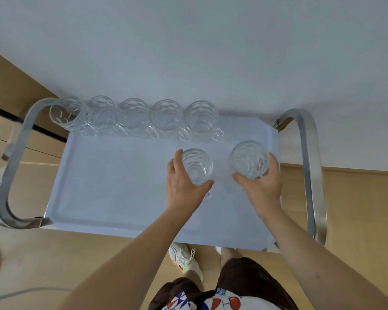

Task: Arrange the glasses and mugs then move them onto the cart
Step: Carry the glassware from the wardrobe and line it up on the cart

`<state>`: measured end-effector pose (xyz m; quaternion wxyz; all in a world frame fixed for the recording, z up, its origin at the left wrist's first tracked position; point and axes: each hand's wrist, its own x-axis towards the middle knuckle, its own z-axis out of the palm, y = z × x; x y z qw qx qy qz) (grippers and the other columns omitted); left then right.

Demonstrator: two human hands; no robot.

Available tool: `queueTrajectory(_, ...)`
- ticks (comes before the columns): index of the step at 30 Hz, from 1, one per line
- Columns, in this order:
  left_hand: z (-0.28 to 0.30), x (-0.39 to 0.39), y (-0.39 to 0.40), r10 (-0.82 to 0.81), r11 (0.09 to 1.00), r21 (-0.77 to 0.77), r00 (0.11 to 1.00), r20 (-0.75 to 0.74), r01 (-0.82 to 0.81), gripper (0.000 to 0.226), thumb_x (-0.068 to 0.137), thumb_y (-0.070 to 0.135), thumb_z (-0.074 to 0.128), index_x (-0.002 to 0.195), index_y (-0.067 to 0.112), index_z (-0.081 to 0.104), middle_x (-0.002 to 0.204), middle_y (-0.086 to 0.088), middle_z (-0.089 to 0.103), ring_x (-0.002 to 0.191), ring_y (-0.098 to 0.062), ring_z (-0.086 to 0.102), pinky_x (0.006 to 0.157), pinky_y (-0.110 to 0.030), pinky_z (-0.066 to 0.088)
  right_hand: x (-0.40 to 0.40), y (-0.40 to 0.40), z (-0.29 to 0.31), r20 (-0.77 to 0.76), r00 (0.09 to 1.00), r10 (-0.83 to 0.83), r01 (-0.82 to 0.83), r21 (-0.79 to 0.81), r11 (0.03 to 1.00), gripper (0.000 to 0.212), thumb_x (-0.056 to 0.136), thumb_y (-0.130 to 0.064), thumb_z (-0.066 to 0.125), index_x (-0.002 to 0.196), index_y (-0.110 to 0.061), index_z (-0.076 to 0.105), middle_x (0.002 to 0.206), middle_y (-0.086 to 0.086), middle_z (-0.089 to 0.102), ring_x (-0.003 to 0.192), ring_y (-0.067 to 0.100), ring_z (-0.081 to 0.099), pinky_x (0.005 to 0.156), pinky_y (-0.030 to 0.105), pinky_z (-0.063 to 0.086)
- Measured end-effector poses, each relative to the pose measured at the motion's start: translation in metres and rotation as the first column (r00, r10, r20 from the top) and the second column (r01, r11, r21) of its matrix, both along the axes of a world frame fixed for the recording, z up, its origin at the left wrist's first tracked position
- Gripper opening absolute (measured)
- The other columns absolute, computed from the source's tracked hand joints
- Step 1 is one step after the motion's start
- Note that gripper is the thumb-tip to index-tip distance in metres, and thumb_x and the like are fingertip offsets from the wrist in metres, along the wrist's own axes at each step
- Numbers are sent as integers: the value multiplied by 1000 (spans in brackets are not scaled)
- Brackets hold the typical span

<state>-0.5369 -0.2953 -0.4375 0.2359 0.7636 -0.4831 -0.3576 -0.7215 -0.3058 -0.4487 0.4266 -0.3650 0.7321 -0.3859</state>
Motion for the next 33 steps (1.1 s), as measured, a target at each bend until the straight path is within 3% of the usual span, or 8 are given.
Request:
queueTrajectory(3, 0, -4, -10, 6, 1000, -11, 1000, -6, -6, 112, 63, 35, 93, 149, 29, 23, 144, 2, 35, 128, -22, 46, 104, -34, 43, -13, -31, 1, 9, 1000, -13, 13, -37, 999, 93, 63, -14, 93, 142, -26, 45, 128, -8, 58, 118, 13, 57, 104, 37, 50)
queueTrajectory(7, -3, -3, -14, -35, 999, -6, 999, 32, 36, 108, 60, 42, 92, 143, 29, 25, 138, 2, 38, 122, -23, 49, 100, -42, 48, -29, -79, 0, 3, 998, 62, -62, -42, 997, 84, 58, -15, 92, 129, -37, 52, 116, -19, 61, 112, 9, 60, 99, 34, 52)
queueTrajectory(12, -5, -1, -11, -36, 999, -22, 999, 36, 37, 106, 61, 41, 92, 143, 28, 25, 136, 2, 38, 122, -22, 47, 100, -35, 44, -31, -121, -7, 18, 969, 245, -242, -87, 966, 91, 47, -16, 94, 130, -21, 56, 126, -2, 63, 115, 10, 61, 104, 41, 50)
queueTrajectory(15, -6, -2, -10, -33, 999, -34, 999, 32, 34, 107, 62, 40, 92, 145, 26, 26, 138, 1, 38, 123, -21, 46, 99, -31, 41, -27, -131, -9, 36, 934, 356, -351, -96, 931, 91, 53, -3, 94, 132, -24, 54, 126, -7, 64, 116, 6, 61, 105, 39, 50)
queueTrajectory(20, -7, -2, -10, -22, 1000, -22, 1000, 21, 22, 108, 62, 42, 92, 145, 29, 25, 138, 4, 37, 124, -19, 46, 96, -28, 38, -24, -139, -14, 61, 895, 441, -439, -55, 897, 101, 44, -24, 92, 135, -35, 48, 130, -12, 60, 122, 8, 58, 106, 44, 49)
queueTrajectory(25, -8, -3, -10, -19, 1000, -25, 1000, 17, 19, 109, 62, 41, 93, 146, 28, 25, 138, 3, 37, 125, -19, 45, 98, -29, 39, -27, -142, -13, 72, 866, 495, -498, 13, 867, 119, 50, -22, 92, 150, -39, 30, 145, -10, 47, 134, 9, 46, 114, 42, 41)
queueTrajectory(28, -6, -3, -10, -27, 999, -31, 1000, 11, 27, 109, 62, 40, 93, 146, 26, 26, 139, 1, 37, 125, -18, 43, 99, -28, 38, -25, -129, -7, 58, 891, 450, -453, 58, 890, 131, 59, -15, 96, 158, -36, 13, 159, -7, 29, 144, 12, 32, 119, 38, 32)
queueTrajectory(33, -3, -2, -10, -46, 999, -17, 999, 12, 47, 110, 62, 41, 93, 147, 26, 24, 141, -2, 36, 127, -22, 44, 102, -34, 42, -14, -66, 2, -27, 991, 130, -129, 27, 991, 98, 71, -15, 89, 150, -28, 33, 144, 1, 42, 132, 16, 44, 111, 35, 39)
